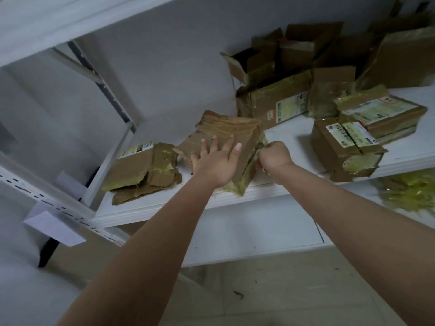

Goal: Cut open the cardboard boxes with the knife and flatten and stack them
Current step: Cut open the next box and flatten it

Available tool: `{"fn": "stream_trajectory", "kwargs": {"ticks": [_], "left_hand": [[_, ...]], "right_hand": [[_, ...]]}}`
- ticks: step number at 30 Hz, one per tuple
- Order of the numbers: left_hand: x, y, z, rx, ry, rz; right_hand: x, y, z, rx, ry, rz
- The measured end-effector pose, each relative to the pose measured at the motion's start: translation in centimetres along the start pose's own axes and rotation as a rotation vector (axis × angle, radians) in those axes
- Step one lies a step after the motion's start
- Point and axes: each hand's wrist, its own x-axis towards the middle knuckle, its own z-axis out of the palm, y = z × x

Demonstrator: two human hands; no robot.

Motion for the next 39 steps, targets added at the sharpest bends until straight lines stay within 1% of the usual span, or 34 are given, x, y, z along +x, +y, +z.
{"fn": "stream_trajectory", "kwargs": {"ticks": [6, 8, 12, 17, 20, 29, 33, 34, 36, 39], "left_hand": [[0.0, 0.1, 0.0, 0.013, 0.007, -0.008], [0.0, 0.1, 0.1, 0.018, 0.011, -0.002], [0.0, 0.2, 0.1, 0.016, 0.012, -0.001], [-0.2, 0.4, 0.0, 0.020, 0.019, -0.010], [-0.2, 0.5, 0.0, 0.021, 0.018, -0.014], [-0.5, 0.6, -0.2, 0.020, 0.012, -0.015], [-0.5, 0.4, -0.6, 0.016, -0.016, -0.008], [-0.6, 0.4, -0.7, 0.022, -0.036, 0.002], [-0.6, 0.1, -0.9, 0.033, -0.084, 0.022], [-0.5, -0.7, -2.0, -0.009, -0.142, 0.098]], "right_hand": [[-3.4, 0.5, 0.1, 0.040, -0.043, 0.004], [-4.1, 0.5, -0.2, 0.049, -0.087, 0.020], [-5.1, 0.0, -0.7, -0.008, -0.163, 0.058], [-7.1, 0.6, -0.1, 0.106, -0.208, 0.074], [-7.7, 0.8, -0.1, 0.116, -0.218, 0.070], [-9.7, 1.9, 0.4, 0.037, -0.330, 0.075], [-10.1, 1.5, -1.3, -0.057, -0.466, 0.069], [-9.9, 1.5, -2.0, -0.091, -0.474, 0.065], [-9.0, 1.8, -3.3, -0.140, -0.420, 0.045], [-7.0, 2.4, -5.1, -0.078, -0.273, 0.000]]}}
